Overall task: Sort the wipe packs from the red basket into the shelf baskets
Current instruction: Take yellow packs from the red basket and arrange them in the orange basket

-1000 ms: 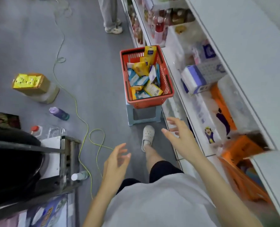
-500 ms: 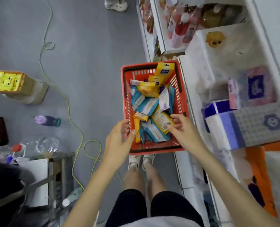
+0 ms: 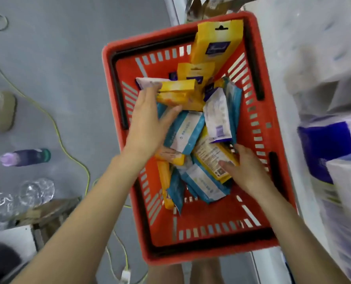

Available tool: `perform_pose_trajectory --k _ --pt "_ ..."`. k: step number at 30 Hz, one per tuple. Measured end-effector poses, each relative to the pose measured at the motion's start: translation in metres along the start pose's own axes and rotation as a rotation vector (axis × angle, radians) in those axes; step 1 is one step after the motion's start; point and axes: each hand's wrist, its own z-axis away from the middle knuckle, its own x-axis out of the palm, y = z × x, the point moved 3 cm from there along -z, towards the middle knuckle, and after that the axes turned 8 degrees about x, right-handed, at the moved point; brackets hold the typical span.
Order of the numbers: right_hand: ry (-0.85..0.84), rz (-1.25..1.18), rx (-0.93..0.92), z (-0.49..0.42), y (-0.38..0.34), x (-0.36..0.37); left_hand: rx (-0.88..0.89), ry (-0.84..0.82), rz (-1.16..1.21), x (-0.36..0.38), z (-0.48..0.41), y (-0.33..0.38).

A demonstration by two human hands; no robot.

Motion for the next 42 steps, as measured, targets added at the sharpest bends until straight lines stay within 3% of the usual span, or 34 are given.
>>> perform_pose_trajectory --k 6,13,19,23,28,38,42 --pt "-0.027 -0.090 0.088 -0.013 0.002 0.014 0.013 -0.187 -0.152 0.030 -0.037 -0.029" --pt "0.083 0.037 0.086 -0.015 0.002 0.029 -0.062 -0.187 -0.395 0.048 -0.049 -0.033" --pt "0.059 0.155 0.137 -0.020 0.012 0.041 -0.035 -0.123 -0.230 0.048 -0.048 -0.032" --pt "0.042 0.093 0.156 -0.018 0.017 0.046 -0.007 -0.051 -0.187 0.044 -0.042 -0.027" --pt "0.126 0.086 0.036 -0.002 0.017 0.047 -0.111 0.072 -0.051 0.040 -0.036 -0.020" --pt "0.002 -0.530 0.116 0.024 0.043 0.026 -0.172 0.249 -0.087 0.040 -0.025 -0.007" --pt "-0.083 -0.622 0.112 0.037 0.046 0.021 -0.290 0.338 -0.042 0.042 -0.020 -0.006"
